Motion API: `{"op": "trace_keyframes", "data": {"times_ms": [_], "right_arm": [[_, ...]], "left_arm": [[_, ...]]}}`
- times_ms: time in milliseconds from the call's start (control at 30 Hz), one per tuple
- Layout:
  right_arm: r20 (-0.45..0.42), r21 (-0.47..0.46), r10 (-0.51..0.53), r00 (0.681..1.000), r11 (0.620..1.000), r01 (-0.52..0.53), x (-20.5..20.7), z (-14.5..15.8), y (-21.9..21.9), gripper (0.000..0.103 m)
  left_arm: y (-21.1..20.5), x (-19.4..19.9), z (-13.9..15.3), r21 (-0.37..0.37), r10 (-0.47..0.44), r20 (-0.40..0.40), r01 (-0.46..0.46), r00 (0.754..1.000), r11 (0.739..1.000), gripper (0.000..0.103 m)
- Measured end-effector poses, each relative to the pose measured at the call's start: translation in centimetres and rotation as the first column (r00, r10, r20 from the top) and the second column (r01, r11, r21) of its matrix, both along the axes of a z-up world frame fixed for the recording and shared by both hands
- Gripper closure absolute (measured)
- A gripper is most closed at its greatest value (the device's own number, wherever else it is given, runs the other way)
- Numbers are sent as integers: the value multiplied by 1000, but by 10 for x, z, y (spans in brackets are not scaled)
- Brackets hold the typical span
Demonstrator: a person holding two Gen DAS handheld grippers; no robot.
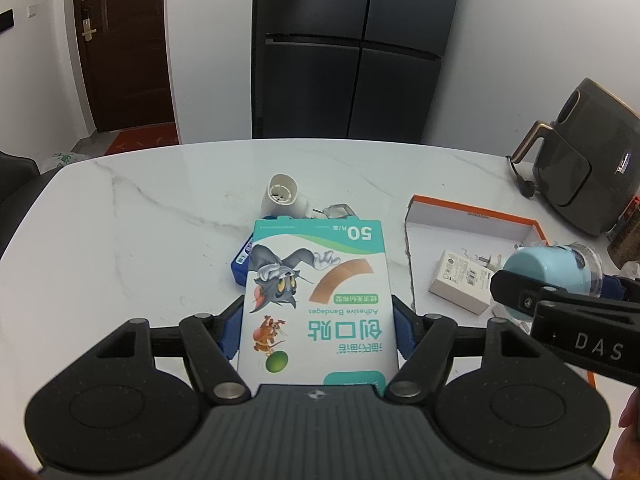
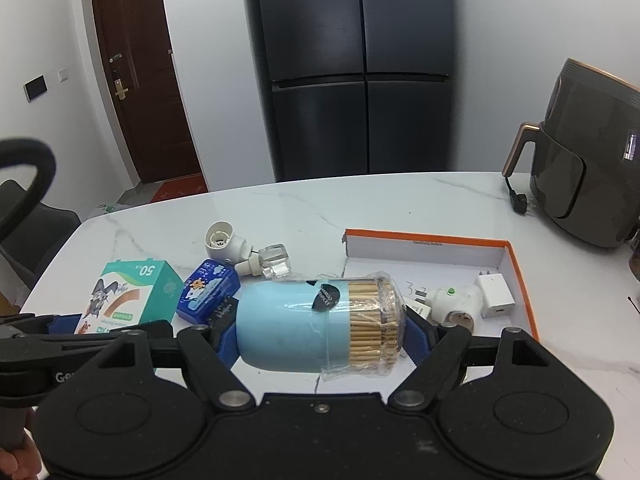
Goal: Organize rigid objects
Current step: 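Carry the bandage box and toothpick jar over the orange-rimmed box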
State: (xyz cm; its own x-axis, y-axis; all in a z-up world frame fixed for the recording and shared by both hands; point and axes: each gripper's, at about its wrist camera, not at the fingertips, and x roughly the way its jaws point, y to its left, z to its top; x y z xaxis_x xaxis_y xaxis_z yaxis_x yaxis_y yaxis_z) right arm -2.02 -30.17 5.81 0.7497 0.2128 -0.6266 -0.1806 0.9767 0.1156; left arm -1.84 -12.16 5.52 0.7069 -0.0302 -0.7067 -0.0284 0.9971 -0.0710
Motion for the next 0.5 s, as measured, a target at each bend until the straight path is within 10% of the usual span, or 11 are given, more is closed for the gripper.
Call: {"op": "trace_keyframes", "data": {"times_ms": [500], "right_arm": [[-9,9,-15,1000,1000,15,-1,-3,-17,12]], "left_arm": [[-17,0,-5,6,-21,-16,21,1000,1000,32]]}}
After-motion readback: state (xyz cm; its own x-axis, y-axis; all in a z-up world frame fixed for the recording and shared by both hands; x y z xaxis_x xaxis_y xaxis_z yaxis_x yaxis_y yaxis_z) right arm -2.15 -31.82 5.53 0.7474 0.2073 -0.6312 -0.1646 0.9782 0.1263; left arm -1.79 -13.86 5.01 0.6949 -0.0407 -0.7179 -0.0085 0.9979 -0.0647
